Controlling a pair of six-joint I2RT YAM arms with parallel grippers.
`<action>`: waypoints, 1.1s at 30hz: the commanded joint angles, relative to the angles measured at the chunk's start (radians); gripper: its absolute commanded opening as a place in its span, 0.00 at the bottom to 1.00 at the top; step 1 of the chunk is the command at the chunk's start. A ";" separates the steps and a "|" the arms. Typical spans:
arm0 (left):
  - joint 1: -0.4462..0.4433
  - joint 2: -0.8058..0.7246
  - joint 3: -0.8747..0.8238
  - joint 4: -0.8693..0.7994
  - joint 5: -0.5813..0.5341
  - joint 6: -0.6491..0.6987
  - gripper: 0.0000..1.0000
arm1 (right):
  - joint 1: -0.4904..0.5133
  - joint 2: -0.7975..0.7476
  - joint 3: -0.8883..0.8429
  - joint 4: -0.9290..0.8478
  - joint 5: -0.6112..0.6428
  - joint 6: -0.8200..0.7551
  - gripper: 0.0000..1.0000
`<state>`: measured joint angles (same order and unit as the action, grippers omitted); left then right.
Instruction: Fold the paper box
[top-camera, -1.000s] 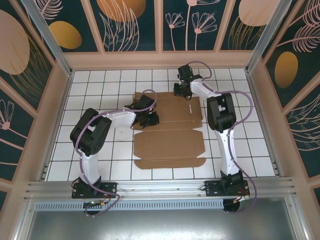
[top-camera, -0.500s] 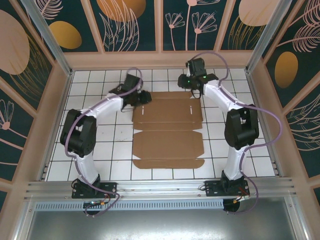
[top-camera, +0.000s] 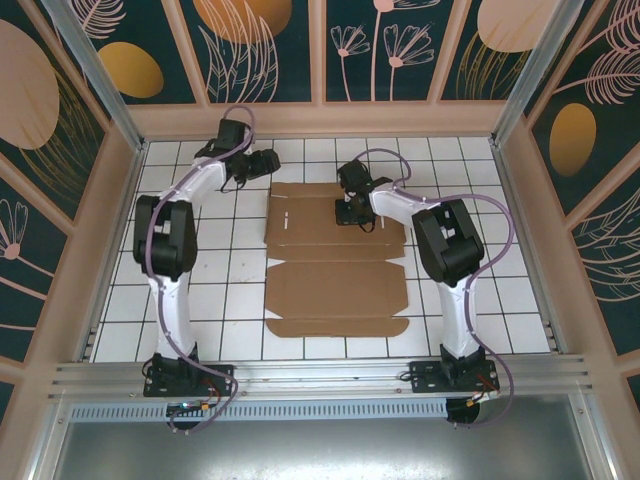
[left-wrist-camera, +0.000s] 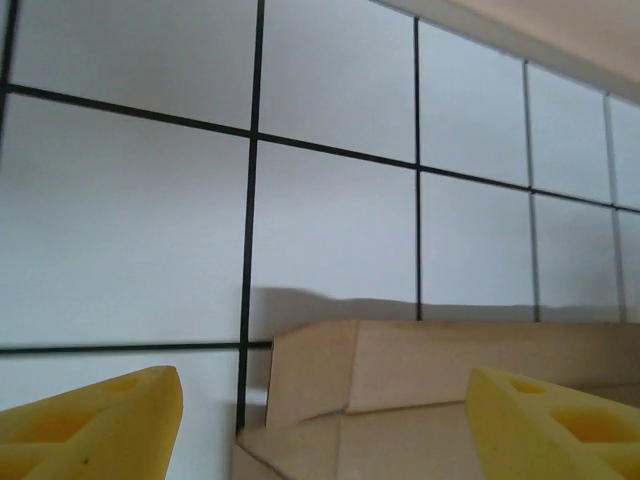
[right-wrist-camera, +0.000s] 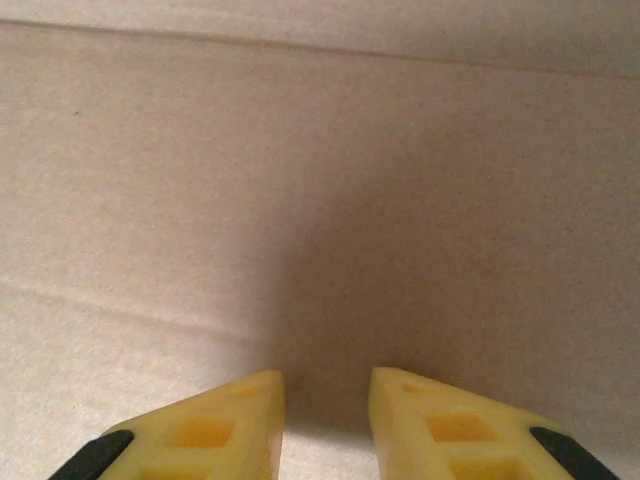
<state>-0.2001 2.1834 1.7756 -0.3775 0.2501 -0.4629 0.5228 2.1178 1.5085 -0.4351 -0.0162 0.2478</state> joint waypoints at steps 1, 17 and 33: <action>0.013 0.099 0.136 -0.150 0.065 0.103 0.75 | 0.019 0.049 0.020 -0.054 0.070 -0.032 0.30; 0.033 0.238 0.206 -0.162 0.252 0.026 0.68 | 0.019 0.064 -0.005 -0.036 0.061 -0.036 0.30; 0.031 0.211 0.156 -0.031 0.446 -0.092 0.63 | 0.019 0.090 -0.019 -0.019 0.053 -0.040 0.30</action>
<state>-0.1699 2.4176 1.9575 -0.4717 0.6174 -0.5068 0.5350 2.1368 1.5192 -0.4217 0.0261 0.2153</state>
